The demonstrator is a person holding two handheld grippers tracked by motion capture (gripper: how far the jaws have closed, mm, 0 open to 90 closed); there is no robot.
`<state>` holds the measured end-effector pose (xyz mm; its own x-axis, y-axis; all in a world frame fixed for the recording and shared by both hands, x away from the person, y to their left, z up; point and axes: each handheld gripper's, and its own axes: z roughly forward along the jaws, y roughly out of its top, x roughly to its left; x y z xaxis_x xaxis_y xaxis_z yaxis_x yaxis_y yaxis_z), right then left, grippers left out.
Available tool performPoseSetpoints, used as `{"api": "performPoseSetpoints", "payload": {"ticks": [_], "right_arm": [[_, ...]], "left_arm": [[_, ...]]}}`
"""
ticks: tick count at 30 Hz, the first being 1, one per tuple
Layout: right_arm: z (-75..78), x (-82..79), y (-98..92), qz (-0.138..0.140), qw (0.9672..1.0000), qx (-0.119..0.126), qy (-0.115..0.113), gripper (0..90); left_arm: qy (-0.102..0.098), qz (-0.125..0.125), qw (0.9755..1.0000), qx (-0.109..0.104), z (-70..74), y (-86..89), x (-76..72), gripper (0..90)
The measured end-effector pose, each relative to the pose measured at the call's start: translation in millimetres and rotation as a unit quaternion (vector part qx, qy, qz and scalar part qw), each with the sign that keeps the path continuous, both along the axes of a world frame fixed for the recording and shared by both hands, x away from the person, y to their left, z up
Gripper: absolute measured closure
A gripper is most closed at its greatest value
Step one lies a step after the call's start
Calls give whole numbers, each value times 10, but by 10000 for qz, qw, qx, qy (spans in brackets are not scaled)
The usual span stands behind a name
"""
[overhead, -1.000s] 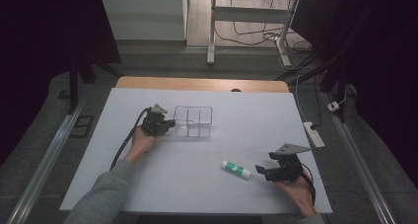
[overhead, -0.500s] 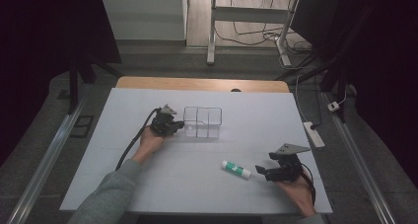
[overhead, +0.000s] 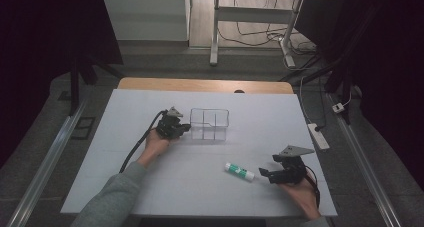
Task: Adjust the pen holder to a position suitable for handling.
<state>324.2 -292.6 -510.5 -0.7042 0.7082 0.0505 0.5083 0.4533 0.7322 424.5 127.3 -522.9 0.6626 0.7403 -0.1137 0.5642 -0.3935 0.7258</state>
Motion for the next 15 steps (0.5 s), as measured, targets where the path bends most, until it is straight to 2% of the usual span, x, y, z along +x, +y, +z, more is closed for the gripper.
{"api": "performPoseSetpoints", "payload": {"ticks": [8, 12, 15], "right_arm": [[4, -8, -8, 23, 10000, 33, -11, 202], [10, -14, -13, 36, 10000, 57, -29, 202], [7, -11, -24, 21, 10000, 62, -21, 202]], "left_arm": [[-81, 19, 10000, -17, 36, 12, -17, 882], [-294, -10, 9995, 120, 141, 47, -89, 883], [-341, -33, 9994, 4, 187, 126, -139, 881]]}}
